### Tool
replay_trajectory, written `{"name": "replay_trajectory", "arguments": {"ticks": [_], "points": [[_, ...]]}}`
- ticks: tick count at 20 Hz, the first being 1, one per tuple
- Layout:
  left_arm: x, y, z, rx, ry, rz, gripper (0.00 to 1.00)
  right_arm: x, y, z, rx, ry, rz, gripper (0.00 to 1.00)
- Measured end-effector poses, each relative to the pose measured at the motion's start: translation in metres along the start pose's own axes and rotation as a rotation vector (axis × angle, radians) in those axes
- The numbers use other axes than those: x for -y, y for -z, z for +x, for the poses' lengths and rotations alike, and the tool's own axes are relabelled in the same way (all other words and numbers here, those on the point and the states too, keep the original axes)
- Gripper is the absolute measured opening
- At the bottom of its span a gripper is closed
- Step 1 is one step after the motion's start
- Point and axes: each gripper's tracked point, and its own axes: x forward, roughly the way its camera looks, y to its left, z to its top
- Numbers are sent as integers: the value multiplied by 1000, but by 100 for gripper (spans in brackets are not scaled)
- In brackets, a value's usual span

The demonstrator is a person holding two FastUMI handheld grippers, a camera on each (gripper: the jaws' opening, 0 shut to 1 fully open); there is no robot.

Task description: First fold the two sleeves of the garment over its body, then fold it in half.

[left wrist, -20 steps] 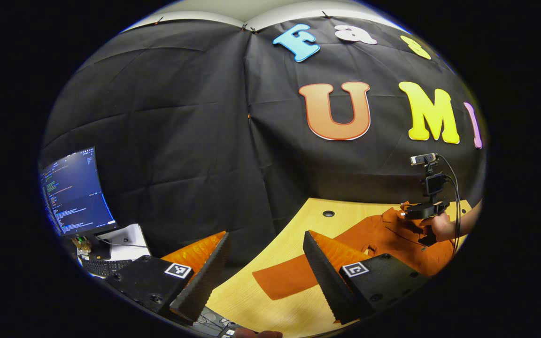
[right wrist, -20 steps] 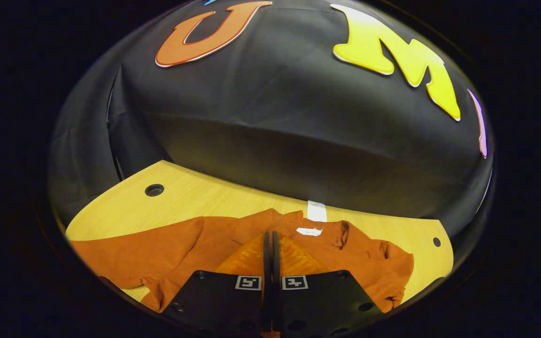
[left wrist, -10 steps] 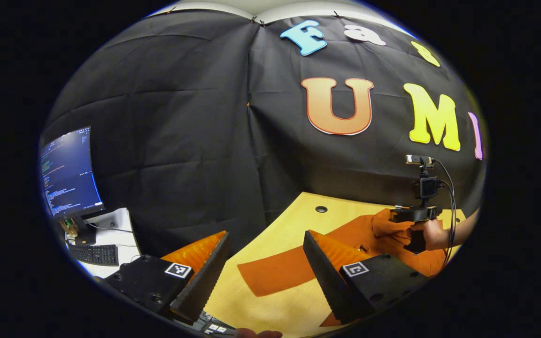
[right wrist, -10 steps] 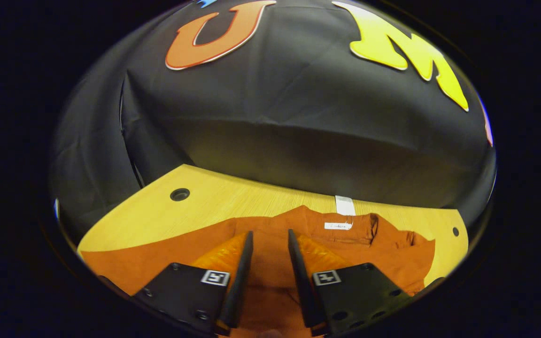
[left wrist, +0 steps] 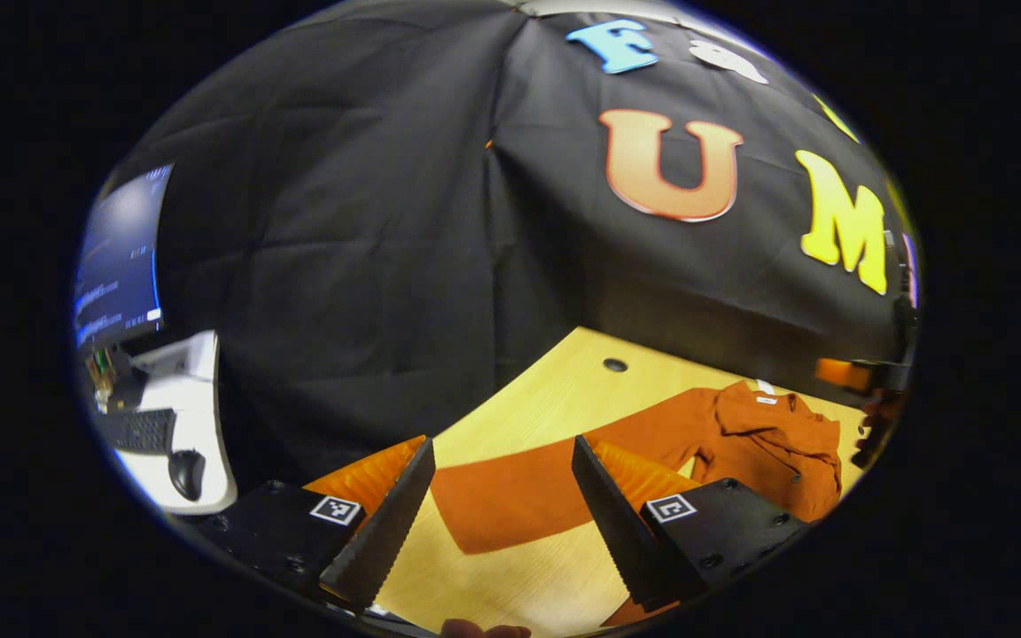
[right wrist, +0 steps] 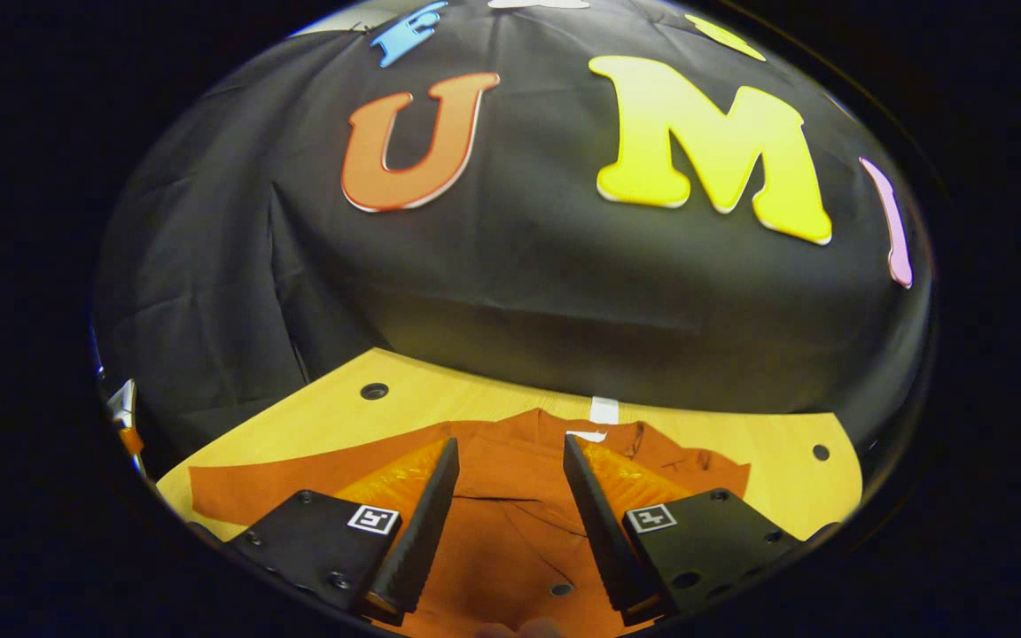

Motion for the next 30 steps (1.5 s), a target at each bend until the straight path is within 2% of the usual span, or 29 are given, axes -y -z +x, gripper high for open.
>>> {"name": "replay_trajectory", "arguments": {"ticks": [2, 5, 9, 12, 13, 14, 16, 17, 20, 22, 24, 25, 27, 30], "points": [[-17, 34, 24, -82, -56, -25, 100, 15, -16, -41, 51, 2, -7, 78], [-36, 76, 43, -177, -121, -47, 100, 47, -26, -98, 106, 48, -47, 77], [-33, 94, 61, -193, -140, -22, 100, 95, 2, -148, 61, 157, -55, 77], [-28, 96, 63, -196, -182, 53, 100, 119, 12, -176, 38, 210, -50, 77], [-28, 94, 67, -194, -184, 40, 100, 125, 13, -183, 37, 225, -45, 77], [-28, 97, 67, -198, -192, 36, 85, 130, 16, -192, 33, 239, -30, 77], [-23, 98, 66, -198, -191, 24, 96, 137, 20, -195, 17, 256, 2, 77], [-18, 97, 67, -188, -170, 8, 83, 139, 22, -197, 10, 259, 17, 77], [-18, 93, 68, -160, -188, -59, 10, 139, 25, -198, -3, 249, 32, 77], [-11, 90, 67, -182, -131, -192, 6, 136, 24, -201, -2, 239, 22, 77], [-11, 68, 61, -127, -103, -326, 4, 135, 23, -202, 3, 235, 8, 78], [-11, 54, 61, -107, -75, -358, 3, 135, 26, -202, 3, 235, 7, 77], [-4, 16, 60, -88, 18, -354, 3, 133, 33, -201, -5, 230, 42, 78], [16, -23, 62, -56, 89, -349, 3, 137, 32, -203, 6, 237, 65, 77]]}}
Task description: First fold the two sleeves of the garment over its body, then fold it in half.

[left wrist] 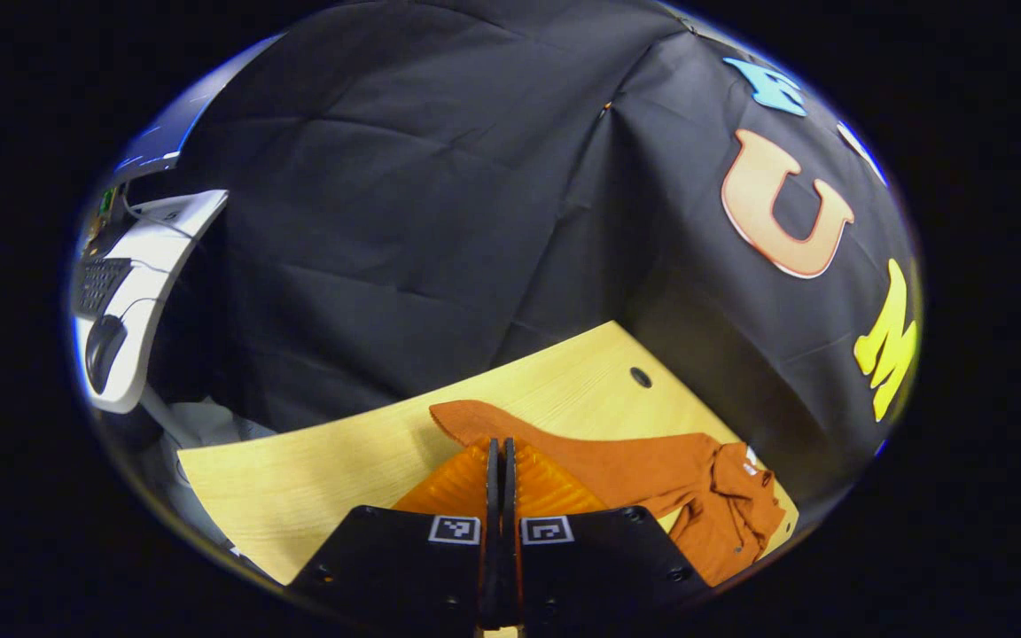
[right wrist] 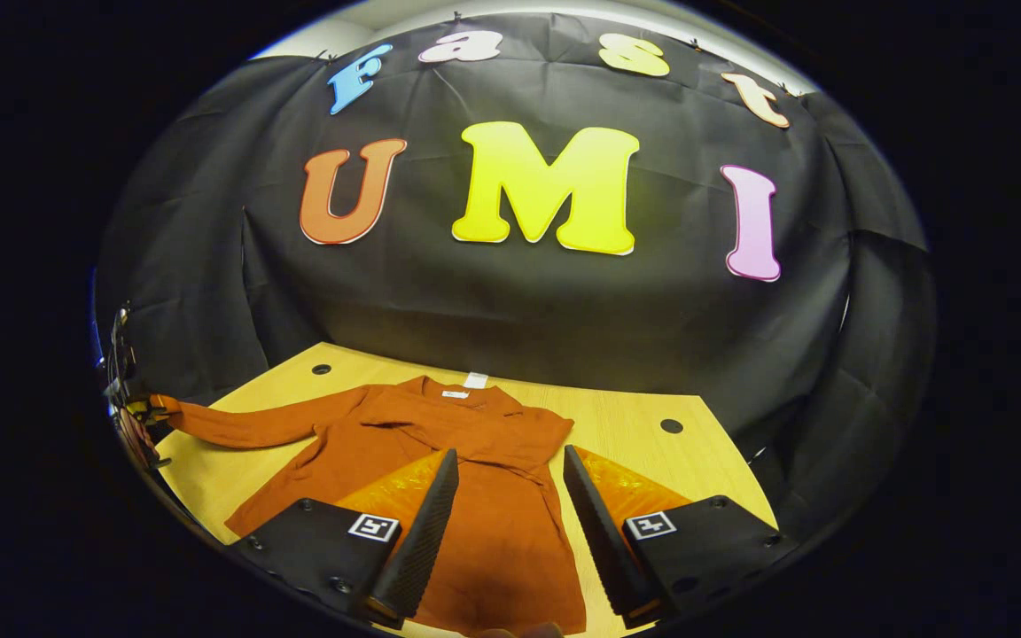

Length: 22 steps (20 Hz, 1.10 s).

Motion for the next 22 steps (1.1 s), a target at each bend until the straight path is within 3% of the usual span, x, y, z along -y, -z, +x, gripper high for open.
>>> {"name": "replay_trajectory", "arguments": {"ticks": [4, 8, 10, 12, 16, 19, 22], "points": [[75, -57, 7, 57, 126, 133, 3, 13, 0, 2, 13, 20, 35, 77], [172, -100, 19, 157, 242, 405, 3, 33, 0, -5, 36, 57, 86, 77], [245, -111, 27, 199, 334, 526, 3, 54, 6, -14, 43, 99, 114, 77], [310, -111, 25, 217, 422, 572, 3, 74, 11, -23, 46, 143, 138, 77], [419, -70, 8, 218, 607, 669, 2, 119, 19, -43, 53, 242, 180, 77], [489, 15, -16, 136, 768, 774, 3, 152, 26, -59, 60, 316, 206, 77], [517, 110, -23, -3, 850, 785, 3, 176, 35, -79, 58, 377, 225, 77]]}}
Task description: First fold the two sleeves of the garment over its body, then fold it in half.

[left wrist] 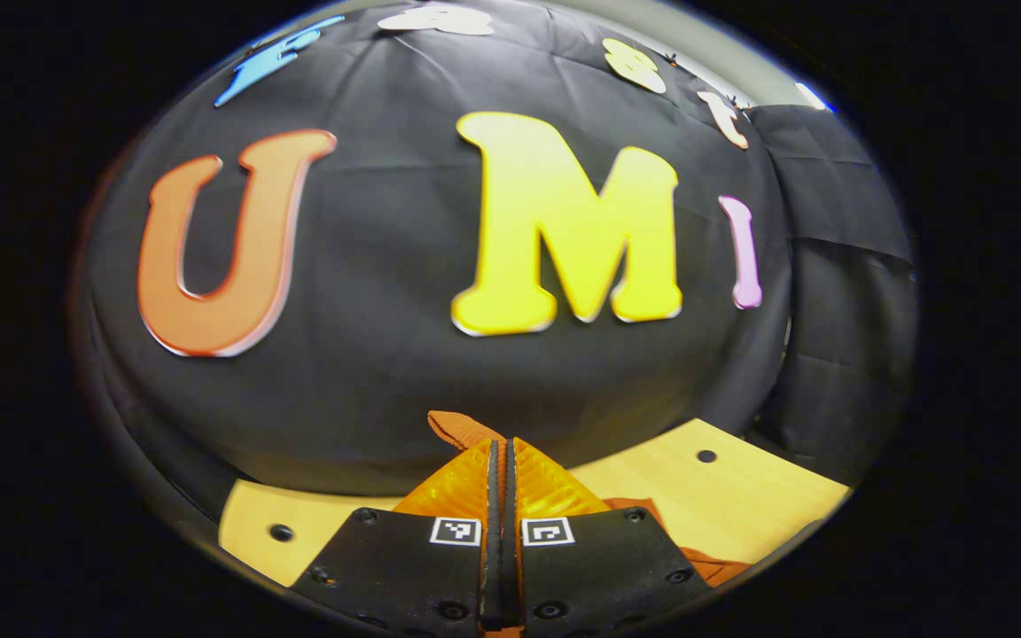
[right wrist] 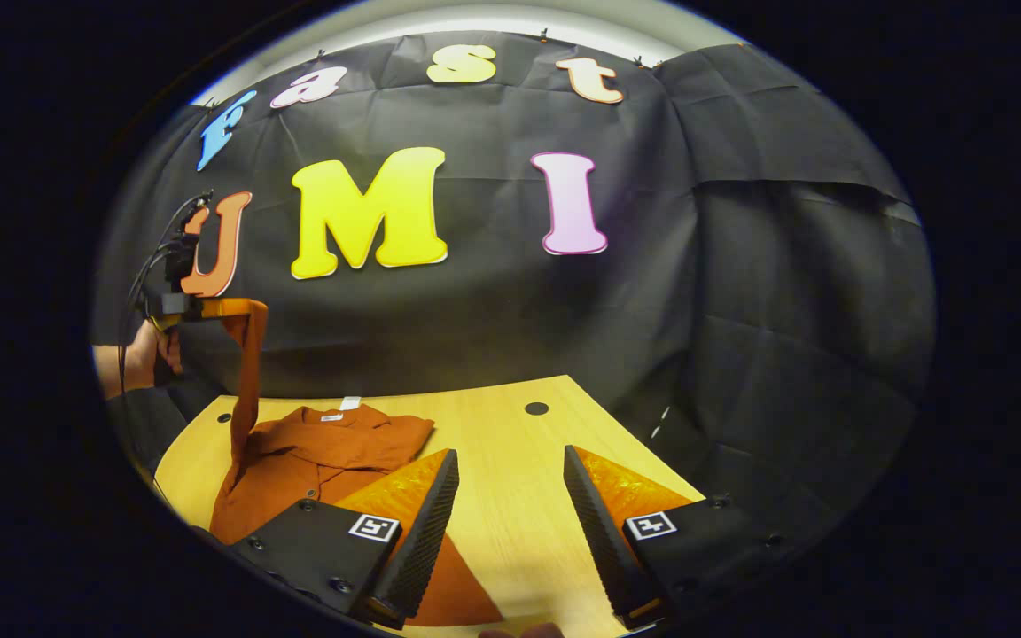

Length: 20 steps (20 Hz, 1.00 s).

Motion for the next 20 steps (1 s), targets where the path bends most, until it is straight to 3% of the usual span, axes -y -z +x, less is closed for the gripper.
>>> {"name": "replay_trajectory", "arguments": {"ticks": [5, 9, 13, 16, 20], "points": [[88, 101, 48, -159, 93, 21, 3, 41, 3, -14, -15, 75, -13, 77], [115, 169, 71, -296, 47, 11, 4, 73, 5, -28, -34, 132, -32, 77], [145, 188, 78, -317, 40, -75, 6, 89, 5, -34, -44, 166, -37, 77], [175, 177, 70, -321, 107, -204, 12, 77, 0, -24, -42, 143, -22, 78], [187, 130, 46, -226, 127, -230, 100, 37, -10, -6, -16, 51, -37, 77]]}}
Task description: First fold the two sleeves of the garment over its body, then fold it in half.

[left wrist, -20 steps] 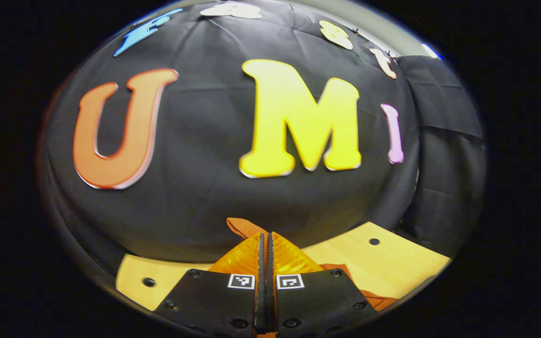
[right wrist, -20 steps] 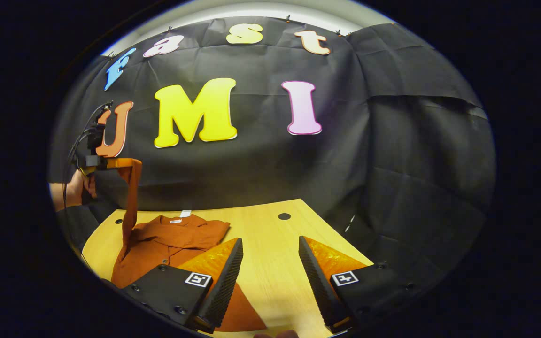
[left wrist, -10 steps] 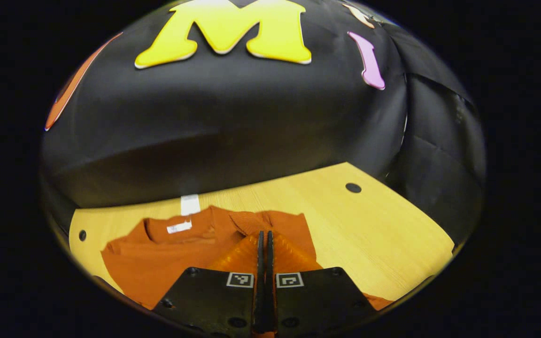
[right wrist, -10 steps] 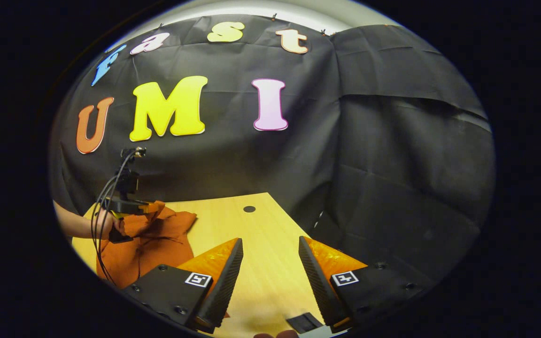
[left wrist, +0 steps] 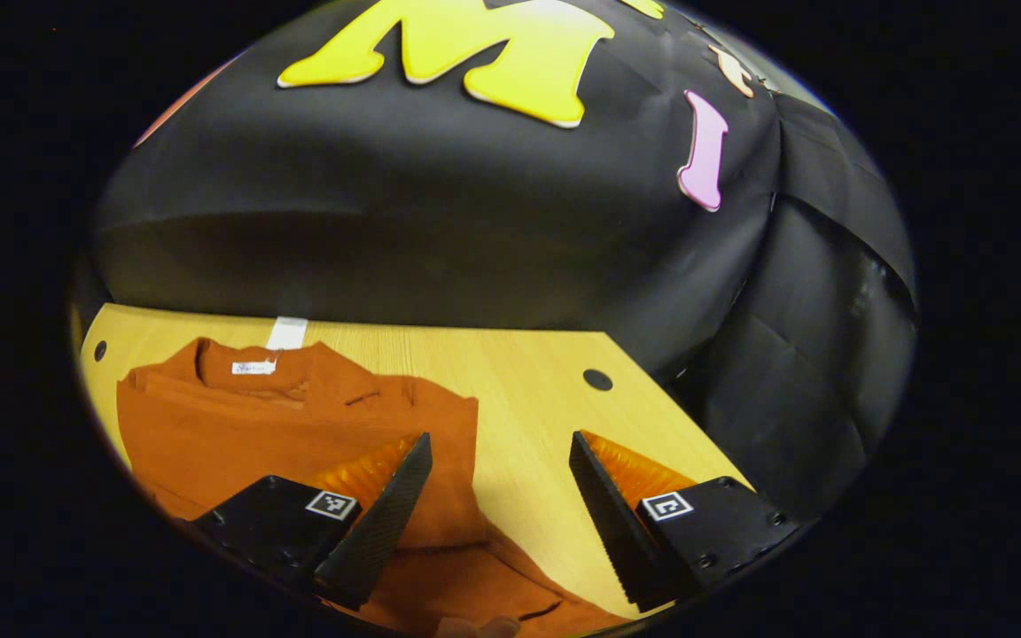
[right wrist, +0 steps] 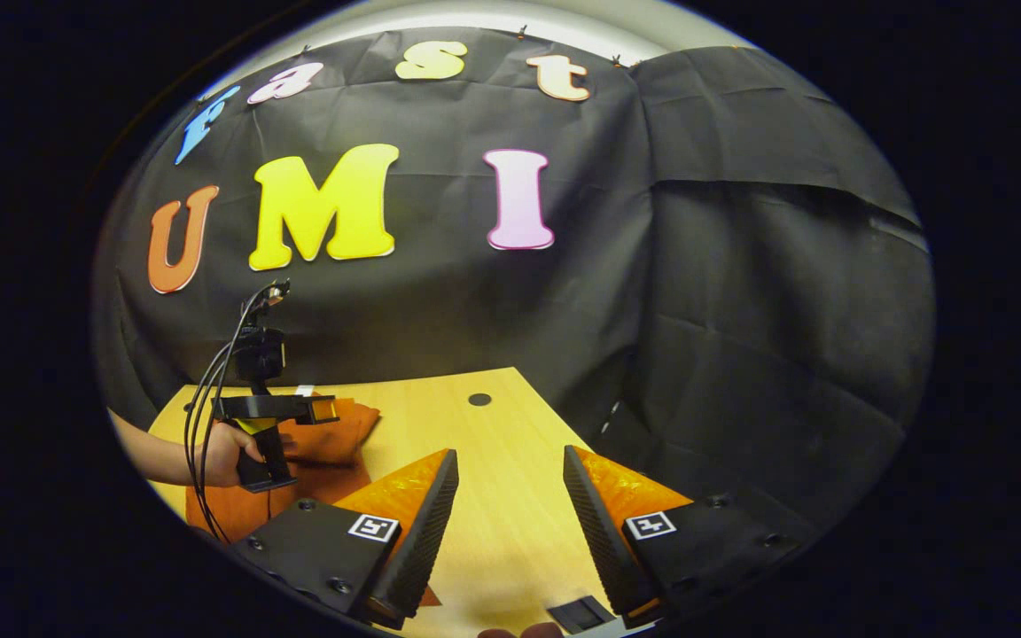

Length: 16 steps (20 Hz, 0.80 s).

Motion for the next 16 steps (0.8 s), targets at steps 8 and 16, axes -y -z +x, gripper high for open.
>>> {"name": "replay_trajectory", "arguments": {"ticks": [8, 16], "points": [[-34, -97, -139, 312, -188, 96, 98, -104, -37, 19, 105, -232, -34, 77], [-87, -77, -272, 374, -360, 164, 98, -174, -51, 16, 133, -391, -39, 82]]}}
